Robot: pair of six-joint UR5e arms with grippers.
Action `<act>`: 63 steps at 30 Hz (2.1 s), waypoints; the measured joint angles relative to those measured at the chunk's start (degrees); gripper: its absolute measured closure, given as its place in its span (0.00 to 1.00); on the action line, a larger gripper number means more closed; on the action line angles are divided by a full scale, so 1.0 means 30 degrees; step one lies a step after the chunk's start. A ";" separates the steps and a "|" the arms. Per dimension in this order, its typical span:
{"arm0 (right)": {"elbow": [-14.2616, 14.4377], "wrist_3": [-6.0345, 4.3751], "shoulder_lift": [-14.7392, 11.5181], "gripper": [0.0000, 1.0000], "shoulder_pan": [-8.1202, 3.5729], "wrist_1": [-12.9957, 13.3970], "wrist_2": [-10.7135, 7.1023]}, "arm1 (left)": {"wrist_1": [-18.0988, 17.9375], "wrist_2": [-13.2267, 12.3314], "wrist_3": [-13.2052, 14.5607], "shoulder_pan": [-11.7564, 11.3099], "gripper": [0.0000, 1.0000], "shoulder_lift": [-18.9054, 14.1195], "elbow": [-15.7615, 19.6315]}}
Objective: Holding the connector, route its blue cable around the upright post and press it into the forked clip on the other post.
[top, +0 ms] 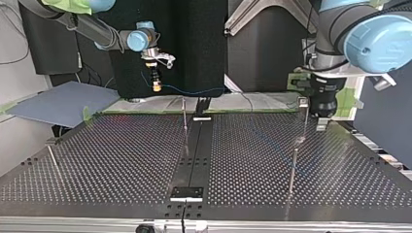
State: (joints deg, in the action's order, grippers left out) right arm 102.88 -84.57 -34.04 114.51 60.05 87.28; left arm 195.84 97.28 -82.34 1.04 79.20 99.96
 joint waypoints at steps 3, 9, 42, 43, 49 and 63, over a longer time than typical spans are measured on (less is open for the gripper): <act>0.0000 0.0000 0.0000 1.00 0.0023 0.0008 0.0001 | -0.0491 -0.0491 -0.0487 0.0039 0.00 -0.0082 0.0139; -0.0019 0.0003 -0.0007 1.00 0.0038 -0.0018 0.0000 | -0.1654 -0.1342 -0.1648 0.0293 0.00 -0.0650 0.0864; -0.0065 0.0075 -0.0004 1.00 0.0280 -0.0148 0.0036 | -0.7497 -0.1120 -0.2979 0.2949 0.00 0.0858 0.3354; -0.0063 0.0077 -0.0002 1.00 0.0292 -0.0157 0.0034 | -0.7754 -0.0994 -0.2735 0.3148 0.00 0.0943 0.3359; -0.0074 0.0090 -0.0002 1.00 0.0341 -0.0352 0.0047 | -0.8909 -0.0085 -0.1584 0.4222 0.00 0.1794 0.3098; -0.0067 -0.0037 0.0003 1.00 0.0510 -0.0412 0.0002 | -1.1531 0.2512 0.1031 0.6781 0.00 0.4113 0.1984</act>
State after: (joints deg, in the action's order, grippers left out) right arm 102.68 -84.68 -34.03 116.04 58.82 87.29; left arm 161.25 104.81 -79.25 21.38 91.53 105.91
